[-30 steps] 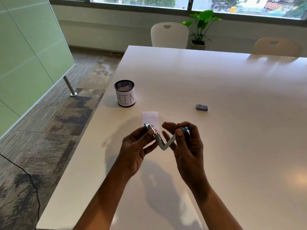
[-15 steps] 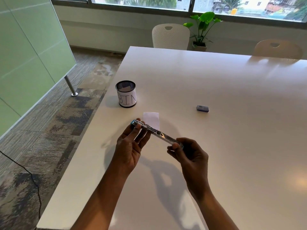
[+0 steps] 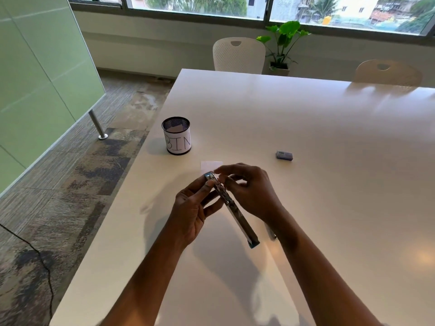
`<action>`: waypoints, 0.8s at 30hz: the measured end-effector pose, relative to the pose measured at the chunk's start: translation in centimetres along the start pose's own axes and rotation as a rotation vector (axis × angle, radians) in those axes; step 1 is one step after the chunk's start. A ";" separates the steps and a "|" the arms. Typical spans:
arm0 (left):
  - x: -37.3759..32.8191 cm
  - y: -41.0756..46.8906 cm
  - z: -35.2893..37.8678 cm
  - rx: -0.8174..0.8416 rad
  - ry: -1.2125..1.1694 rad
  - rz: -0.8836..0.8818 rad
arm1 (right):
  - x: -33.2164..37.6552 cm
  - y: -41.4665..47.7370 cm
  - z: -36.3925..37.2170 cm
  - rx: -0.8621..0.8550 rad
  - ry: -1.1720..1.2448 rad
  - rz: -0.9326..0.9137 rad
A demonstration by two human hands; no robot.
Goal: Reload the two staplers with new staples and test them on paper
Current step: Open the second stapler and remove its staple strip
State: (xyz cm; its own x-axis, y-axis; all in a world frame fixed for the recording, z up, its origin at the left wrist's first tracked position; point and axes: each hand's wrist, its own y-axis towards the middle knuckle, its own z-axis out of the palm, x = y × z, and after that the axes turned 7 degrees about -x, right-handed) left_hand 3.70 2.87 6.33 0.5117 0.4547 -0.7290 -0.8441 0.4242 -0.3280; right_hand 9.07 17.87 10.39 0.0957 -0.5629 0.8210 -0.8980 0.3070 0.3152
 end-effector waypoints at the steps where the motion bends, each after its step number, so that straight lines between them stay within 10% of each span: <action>1: 0.0 0.0 0.1 0.007 0.011 0.000 | 0.1 0.4 0.2 0.013 -0.034 -0.027; 24: 0.1 0.1 -0.9 -0.015 0.121 -0.007 | 0.9 -0.1 -0.9 0.220 -0.259 -0.168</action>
State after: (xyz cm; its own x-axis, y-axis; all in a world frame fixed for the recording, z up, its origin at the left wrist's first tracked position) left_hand 3.51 2.25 5.64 0.4953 0.3535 -0.7935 -0.8434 0.4147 -0.3417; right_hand 9.60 18.07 11.52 0.1631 -0.7756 0.6098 -0.9525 0.0373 0.3023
